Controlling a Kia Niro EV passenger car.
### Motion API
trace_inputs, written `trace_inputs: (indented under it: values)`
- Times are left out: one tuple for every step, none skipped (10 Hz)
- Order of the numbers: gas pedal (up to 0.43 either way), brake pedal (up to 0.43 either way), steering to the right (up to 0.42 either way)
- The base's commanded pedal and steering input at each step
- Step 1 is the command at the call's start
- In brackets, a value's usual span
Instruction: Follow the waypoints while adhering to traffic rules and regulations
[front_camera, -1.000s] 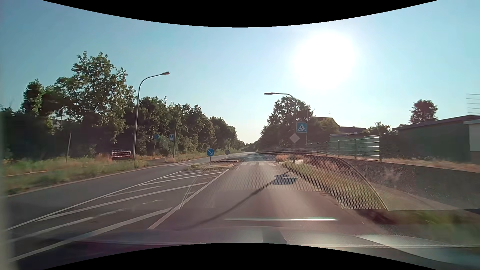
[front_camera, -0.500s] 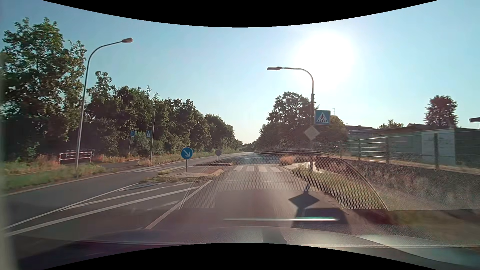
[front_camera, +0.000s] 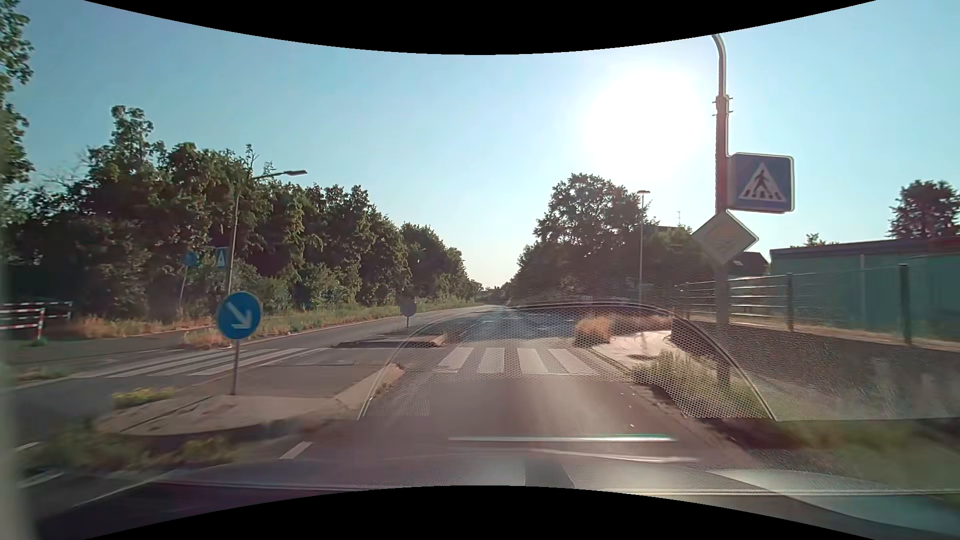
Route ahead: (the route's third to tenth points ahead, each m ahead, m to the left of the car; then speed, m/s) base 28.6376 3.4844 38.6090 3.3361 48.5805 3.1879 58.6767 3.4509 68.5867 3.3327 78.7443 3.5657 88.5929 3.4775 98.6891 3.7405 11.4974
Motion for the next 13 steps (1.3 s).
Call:
trace_inputs:
  values:
    - [0.02,0.0,0.001]
    - [0.02,0.0,0.0]
    - [0.02,0.0,0.0]
    - [0.02,0.0,0.0]
    - [0.02,0.0,0.0]
    - [0.02,0.0,0.0]
    - [0.02,0.0,-0.001]
    - [0.02,0.0,-0.003]
    - [0.02,0.0,-0.003]
    - [0.02,0.0,-0.003]
    - [0.02,0.0,-0.003]
    - [0.02,0.0,-0.003]
    - [0.02,0.0,-0.003]
